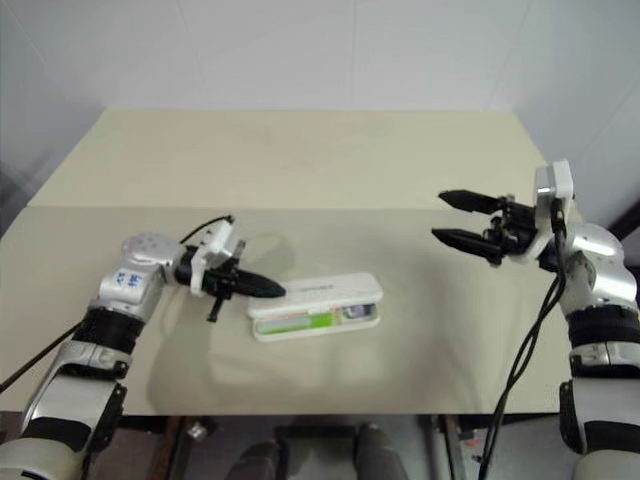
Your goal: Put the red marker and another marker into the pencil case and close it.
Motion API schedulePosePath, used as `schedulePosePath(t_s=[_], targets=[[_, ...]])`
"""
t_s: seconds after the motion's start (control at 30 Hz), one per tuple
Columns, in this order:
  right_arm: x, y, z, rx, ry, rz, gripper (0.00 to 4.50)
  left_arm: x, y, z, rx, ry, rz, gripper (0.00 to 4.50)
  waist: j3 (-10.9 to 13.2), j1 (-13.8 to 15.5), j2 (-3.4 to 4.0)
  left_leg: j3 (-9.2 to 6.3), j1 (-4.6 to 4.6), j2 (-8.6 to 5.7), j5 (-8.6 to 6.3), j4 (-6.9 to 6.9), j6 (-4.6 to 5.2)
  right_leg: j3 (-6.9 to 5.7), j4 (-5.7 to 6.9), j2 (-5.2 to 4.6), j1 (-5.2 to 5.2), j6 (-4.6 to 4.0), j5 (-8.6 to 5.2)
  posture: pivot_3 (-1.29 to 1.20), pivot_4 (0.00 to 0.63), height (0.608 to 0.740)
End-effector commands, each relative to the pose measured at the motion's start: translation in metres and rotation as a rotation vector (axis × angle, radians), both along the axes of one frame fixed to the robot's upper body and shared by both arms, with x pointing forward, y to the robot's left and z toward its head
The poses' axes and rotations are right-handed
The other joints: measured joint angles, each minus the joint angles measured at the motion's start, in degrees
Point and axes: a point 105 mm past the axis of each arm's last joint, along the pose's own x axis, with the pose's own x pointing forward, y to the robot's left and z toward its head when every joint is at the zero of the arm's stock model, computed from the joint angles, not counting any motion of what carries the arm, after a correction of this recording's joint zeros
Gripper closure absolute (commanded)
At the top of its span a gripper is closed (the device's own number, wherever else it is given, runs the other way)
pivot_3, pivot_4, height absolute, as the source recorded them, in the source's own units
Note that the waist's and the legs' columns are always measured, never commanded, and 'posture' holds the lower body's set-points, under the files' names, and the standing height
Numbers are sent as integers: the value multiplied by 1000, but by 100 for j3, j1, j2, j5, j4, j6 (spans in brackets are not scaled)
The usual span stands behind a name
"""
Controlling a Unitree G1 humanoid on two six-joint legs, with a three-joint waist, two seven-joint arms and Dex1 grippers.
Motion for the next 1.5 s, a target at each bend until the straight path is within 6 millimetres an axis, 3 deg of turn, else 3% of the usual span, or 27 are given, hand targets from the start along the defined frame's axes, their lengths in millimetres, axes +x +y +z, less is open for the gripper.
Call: schedulePosePath(t_s=[0.03,0.2,0.47,1.03,1.17,1.33,1.47,1.5], targets=[[-19,4,5,-73,-81,106,0,-9,4,-2,65,-12,-65,4473,0,1,0,0,0,0,0,1,0,0,1,0,0,0,0,0,150,740],[-28,5,0,-156,-81,141,0,-13,6,-11,117,-6,-94,4473,1,-4,2,1,0,0,0,-2,0,1,-3,-1,0,0,-1,0,150,740],[-31,-15,1,-186,-28,85,0,-18,11,-24,202,-11,-134,4473,1,6,1,2,1,0,0,0,0,2,-4,-1,1,-3,-2,0,150,740],[-41,-24,-5,-89,21,78,0,-27,8,-45,331,-34,-263,4473,-5,15,11,5,16,0,0,3,2,7,0,-1,15,-6,-4,0,150,740],[-36,-17,-6,-87,-2,86,0,-11,1,-32,289,-74,-167,4473,-5,15,11,5,24,0,2,6,6,8,0,1,24,-6,-4,0,150,740],[-23,-3,1,-46,-61,102,0,16,-9,8,57,-269,67,4473,-3,-4,8,9,15,-1,7,16,14,18,1,1,16,2,1,0,150,740],[-18,4,2,-44,-60,114,0,21,-7,30,-94,-342,175,4473,-3,15,9,7,9,0,7,12,14,16,10,0,5,3,2,0,150,740],[-16,5,0,-48,-54,114,0,19,-6,40,-155,-384,199,4297,-3,19,8,6,9,-1,7,9,14,15,10,-1,3,3,2,0,150,740]])
